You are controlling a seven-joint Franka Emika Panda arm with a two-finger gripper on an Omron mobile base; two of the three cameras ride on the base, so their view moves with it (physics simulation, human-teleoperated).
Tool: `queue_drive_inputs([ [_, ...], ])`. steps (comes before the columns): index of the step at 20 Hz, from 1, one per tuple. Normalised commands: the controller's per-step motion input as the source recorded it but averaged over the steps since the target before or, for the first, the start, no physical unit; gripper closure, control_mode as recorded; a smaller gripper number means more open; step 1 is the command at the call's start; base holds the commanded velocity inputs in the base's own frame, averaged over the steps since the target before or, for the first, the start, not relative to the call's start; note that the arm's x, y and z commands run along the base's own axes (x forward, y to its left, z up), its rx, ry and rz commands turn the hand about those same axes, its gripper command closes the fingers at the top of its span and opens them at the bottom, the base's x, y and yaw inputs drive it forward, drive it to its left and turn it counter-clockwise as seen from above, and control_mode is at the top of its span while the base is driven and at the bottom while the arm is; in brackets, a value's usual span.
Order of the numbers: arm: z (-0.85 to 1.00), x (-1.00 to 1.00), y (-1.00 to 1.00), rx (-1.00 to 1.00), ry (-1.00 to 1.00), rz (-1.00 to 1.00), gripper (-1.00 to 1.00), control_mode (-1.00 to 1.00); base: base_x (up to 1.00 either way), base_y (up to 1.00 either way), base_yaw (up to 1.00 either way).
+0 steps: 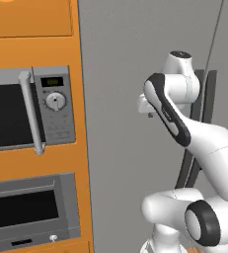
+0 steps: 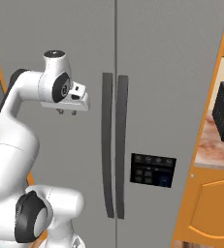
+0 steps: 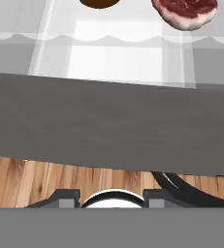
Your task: Open the fridge, remove the tangerine, eggplant, and steak, and place them on any counter.
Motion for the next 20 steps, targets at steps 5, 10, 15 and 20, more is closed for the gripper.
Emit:
queue_drive_inputs([
  [5,0.0,0.0,0.0,0.0,0.0,0.0,-1.0,1.0,-0.32,-0.09,0.0],
  [10,0.0,0.0,0.0,0.0,0.0,0.0,-1.0,1.0,-0.98,-0.96,0.3],
  [15,0.0,0.0,0.0,0.0,0.0,0.0,-1.0,1.0,-0.58,-1.0,0.47],
  [20,0.0,0.0,0.0,0.0,0.0,0.0,-1.0,1.0,-0.01,-0.97,0.54],
])
